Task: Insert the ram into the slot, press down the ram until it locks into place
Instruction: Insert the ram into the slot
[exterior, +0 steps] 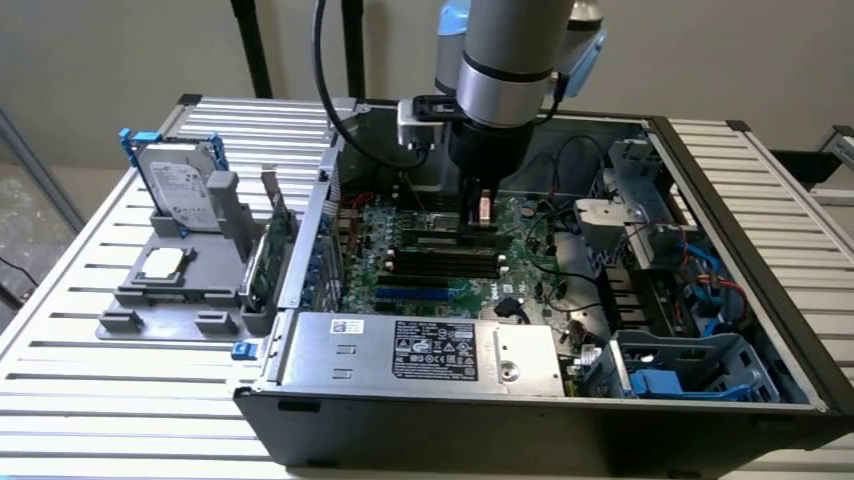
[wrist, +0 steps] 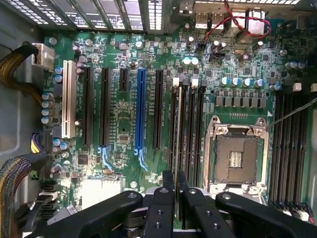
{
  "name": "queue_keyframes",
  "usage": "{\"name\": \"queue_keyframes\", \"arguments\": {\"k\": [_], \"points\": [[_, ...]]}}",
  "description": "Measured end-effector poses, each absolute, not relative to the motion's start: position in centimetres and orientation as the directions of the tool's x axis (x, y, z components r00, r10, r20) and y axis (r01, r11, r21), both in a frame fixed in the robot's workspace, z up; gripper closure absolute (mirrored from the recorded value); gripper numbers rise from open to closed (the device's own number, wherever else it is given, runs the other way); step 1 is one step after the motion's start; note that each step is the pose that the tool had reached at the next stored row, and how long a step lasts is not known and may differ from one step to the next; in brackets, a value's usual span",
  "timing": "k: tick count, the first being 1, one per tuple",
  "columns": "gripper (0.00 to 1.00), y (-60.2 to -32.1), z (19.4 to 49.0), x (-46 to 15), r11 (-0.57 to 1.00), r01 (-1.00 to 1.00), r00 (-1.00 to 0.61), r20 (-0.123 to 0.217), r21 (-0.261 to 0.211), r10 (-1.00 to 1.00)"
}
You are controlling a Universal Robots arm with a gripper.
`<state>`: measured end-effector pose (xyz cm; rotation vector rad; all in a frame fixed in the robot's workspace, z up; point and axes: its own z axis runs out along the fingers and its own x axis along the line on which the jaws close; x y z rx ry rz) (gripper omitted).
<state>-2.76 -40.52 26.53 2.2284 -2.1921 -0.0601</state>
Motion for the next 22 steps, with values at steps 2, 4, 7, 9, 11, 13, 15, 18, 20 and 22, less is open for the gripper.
{"name": "queue_keyframes", "arguments": {"k": [2,4,7,9,11,13,15,18,20,22], "points": [[0.86,-40.5,26.2,-2.8,-0.017,-0.999,0.017,-0.017,0.038,-1.0],[0.86,-40.5,25.8,-3.0,-0.018,-0.999,0.017,-0.017,0.038,-1.0],[0.86,-40.5,25.3,-3.3,-0.018,-0.999,0.018,-0.017,0.038,-1.0],[0.86,-40.5,24.9,-3.3,-0.019,-0.999,0.019,-0.017,0.038,-1.0],[0.86,-40.5,24.5,-3.3,-0.02,-0.999,0.02,-0.017,0.038,-1.0],[0.86,-40.5,24.2,-3.3,-0.022,-0.999,0.021,-0.017,0.038,-1.0],[0.86,-40.5,24.2,-3.3,-0.022,-0.999,0.022,-0.017,0.038,-1.0],[0.86,-40.5,24.2,-3.3,-0.022,-0.999,0.022,-0.017,0.038,-1.0],[0.86,-40.4,24.0,-3.3,-0.022,-0.999,0.022,-0.017,0.038,-1.0],[0.86,-40.4,23.9,-3.3,-0.022,-0.999,0.022,-0.017,0.038,-1.0]]}}
